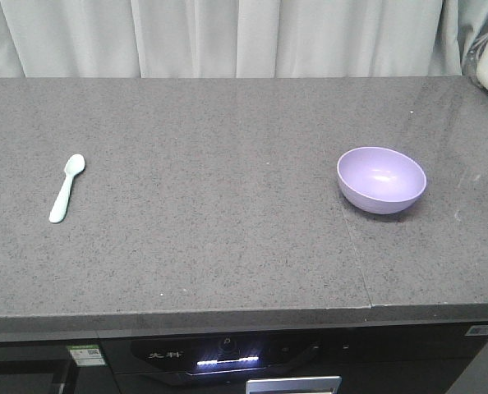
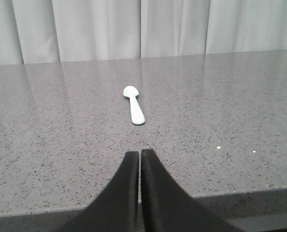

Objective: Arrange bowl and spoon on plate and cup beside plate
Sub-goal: 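Creep forward and settle the base facing the spoon and bowl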

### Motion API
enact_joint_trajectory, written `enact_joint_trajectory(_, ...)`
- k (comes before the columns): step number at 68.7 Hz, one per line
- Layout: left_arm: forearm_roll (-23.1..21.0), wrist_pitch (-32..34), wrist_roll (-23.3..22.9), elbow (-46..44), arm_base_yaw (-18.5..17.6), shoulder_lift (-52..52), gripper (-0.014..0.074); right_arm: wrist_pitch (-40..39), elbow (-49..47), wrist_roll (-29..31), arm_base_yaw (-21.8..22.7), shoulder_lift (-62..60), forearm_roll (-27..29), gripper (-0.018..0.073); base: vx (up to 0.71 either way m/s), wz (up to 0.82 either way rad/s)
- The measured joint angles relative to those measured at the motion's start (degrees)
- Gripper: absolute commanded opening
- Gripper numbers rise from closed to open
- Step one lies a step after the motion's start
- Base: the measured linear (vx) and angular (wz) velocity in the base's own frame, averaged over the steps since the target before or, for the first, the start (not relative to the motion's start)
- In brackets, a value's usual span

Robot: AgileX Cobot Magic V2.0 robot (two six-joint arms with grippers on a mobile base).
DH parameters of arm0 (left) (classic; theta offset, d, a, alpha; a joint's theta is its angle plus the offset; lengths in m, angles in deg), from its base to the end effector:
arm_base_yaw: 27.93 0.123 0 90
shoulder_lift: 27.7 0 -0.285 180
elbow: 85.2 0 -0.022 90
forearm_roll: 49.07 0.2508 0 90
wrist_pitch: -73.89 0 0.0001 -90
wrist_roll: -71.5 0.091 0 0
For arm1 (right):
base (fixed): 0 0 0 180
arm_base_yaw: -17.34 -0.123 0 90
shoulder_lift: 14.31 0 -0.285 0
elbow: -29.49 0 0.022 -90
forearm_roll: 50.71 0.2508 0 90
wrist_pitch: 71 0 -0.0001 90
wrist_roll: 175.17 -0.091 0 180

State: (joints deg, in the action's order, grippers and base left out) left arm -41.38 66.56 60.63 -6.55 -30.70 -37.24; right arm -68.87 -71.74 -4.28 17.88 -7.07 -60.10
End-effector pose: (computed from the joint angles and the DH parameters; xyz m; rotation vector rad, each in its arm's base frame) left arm 0.0595 -0.0013 0.1914 -0.0198 1.6663 -0.0652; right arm 0.0569 -0.0011 0.2012 0.0084 1.5378 -0.0159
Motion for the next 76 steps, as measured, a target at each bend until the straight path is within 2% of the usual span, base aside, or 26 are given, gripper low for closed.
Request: enact_joint_trajectory(76,0.0,0.0,0.0,0.0,0.0,0.0,-0.0006,0.0,0.0,0.0,0.0,0.0,0.0,-0.0005,0.03,0.01)
